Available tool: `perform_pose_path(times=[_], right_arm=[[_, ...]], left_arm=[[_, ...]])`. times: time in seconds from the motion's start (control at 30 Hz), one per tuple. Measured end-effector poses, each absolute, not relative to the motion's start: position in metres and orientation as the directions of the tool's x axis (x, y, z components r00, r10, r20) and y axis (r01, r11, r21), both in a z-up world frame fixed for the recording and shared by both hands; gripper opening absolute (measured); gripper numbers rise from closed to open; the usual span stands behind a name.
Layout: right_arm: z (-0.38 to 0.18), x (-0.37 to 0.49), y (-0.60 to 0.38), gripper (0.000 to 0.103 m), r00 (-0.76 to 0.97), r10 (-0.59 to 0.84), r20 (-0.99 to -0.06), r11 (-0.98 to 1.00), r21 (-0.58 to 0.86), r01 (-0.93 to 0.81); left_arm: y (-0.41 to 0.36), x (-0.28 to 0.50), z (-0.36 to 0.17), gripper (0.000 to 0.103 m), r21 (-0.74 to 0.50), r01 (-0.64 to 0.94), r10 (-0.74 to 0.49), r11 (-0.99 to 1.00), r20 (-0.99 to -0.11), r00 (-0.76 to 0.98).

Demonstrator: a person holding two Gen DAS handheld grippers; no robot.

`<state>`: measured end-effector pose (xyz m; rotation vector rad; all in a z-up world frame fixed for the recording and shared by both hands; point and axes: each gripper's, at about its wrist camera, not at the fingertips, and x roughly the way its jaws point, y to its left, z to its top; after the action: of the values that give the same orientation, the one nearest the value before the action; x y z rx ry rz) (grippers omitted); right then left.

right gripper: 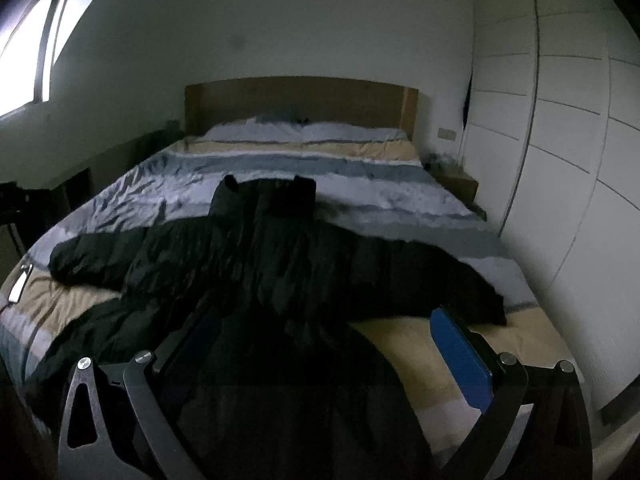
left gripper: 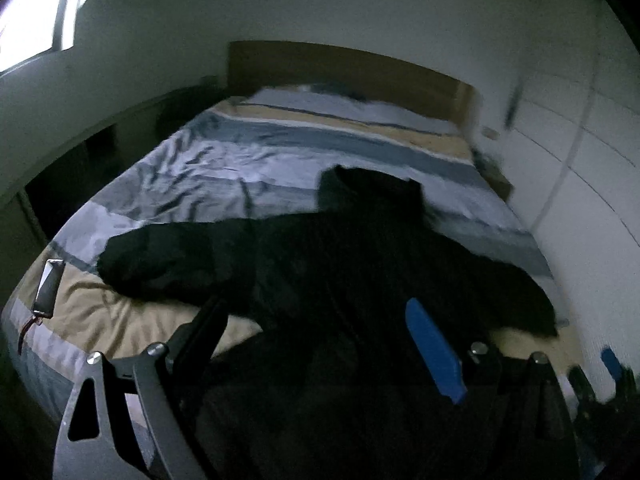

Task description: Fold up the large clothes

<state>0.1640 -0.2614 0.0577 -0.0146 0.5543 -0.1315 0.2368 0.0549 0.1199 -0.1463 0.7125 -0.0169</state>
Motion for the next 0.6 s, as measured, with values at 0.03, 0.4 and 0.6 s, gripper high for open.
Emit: perform_pose_path(times=[0.03,0.4,0.6], right_arm=[[0.056,0.170,-0.262,0.103,0.840,-0.128,-0.527,0.991,-0.045,0.122],[0.025,0.257,-0.286,0.103,0.802,-0.147,-0.579,0.986,-0.025,0.163],[0.014,0.279,-0.285,0.103,0.797,-0.150,-0.585,0.986,-0.034,0.161]], left_arm=[[0.064,0.249,0.117,0.091,-0.140,-0.061,-0.046,0.988,-0.655,0.754],[0.186,0.349,0.041,0.091,-0.162,-0.342,0.126,0.926,-0.721,0.682],[0.258,0.386,-0.004,0.091,-0.201,-0.470,0.161,0.859,-0.767,0.621]])
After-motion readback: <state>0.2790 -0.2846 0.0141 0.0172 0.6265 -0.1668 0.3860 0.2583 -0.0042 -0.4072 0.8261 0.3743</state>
